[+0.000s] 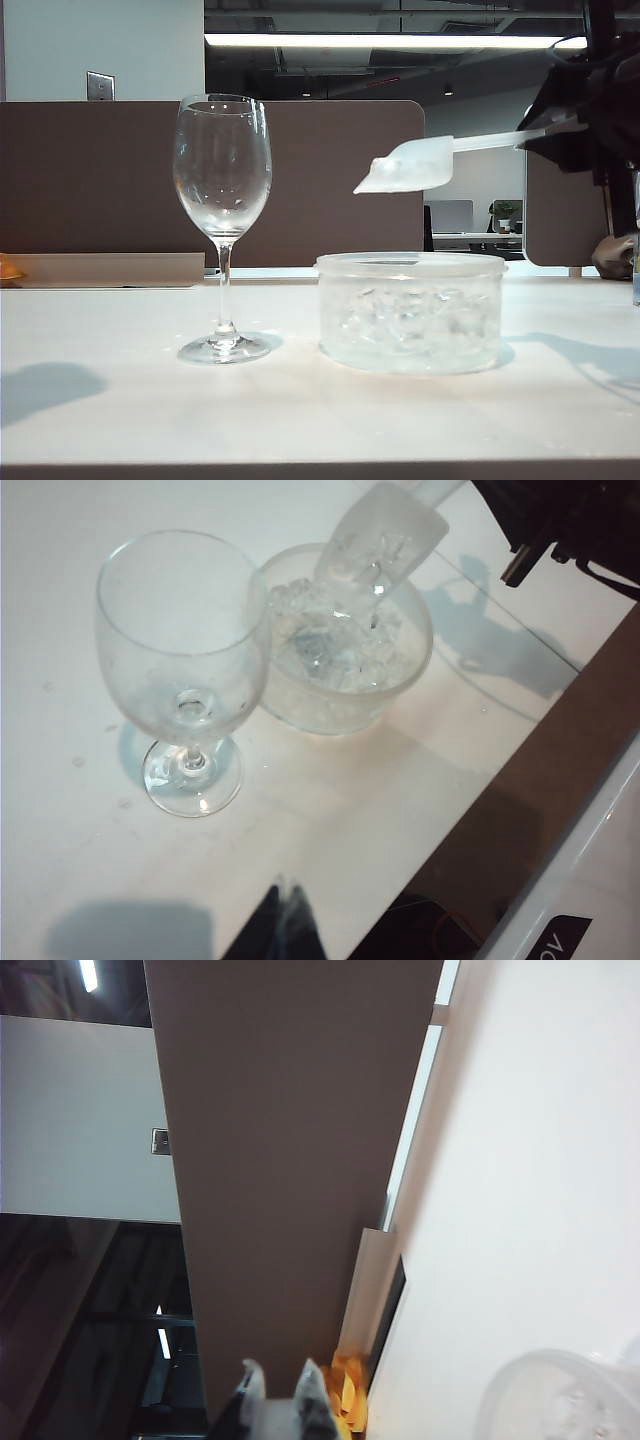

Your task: Pick up an ice shovel filled with ice cubes and pour the ice from the shovel into the glass.

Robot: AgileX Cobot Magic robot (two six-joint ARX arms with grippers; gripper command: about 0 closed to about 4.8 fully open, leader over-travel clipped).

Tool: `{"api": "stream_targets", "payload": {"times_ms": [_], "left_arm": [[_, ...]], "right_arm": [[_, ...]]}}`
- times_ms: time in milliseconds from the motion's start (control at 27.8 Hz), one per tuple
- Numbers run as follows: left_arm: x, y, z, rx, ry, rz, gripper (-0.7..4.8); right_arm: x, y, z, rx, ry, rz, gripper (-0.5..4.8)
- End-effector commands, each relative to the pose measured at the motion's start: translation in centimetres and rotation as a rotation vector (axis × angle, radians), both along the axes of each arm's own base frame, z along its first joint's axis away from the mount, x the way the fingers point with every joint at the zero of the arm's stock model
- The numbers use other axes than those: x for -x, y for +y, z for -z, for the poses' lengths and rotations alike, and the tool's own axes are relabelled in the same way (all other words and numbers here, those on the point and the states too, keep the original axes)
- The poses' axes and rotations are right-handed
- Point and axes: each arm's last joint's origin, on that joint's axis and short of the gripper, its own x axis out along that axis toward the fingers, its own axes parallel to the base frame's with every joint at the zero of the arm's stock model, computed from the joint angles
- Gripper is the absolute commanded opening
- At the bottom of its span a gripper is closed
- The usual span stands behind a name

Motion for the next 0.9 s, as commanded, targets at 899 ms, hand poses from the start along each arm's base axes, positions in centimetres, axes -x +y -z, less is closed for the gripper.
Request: {"api": "stream_targets", "payload": {"times_ms": [899], "left_arm": [[0.0, 0.0, -0.2, 0.005, -0.017, 0.002, -0.02]], "right_arm": [[-4.6, 4.8, -12.3, 0.034, -0.148, -0.16, -0.02]]}}
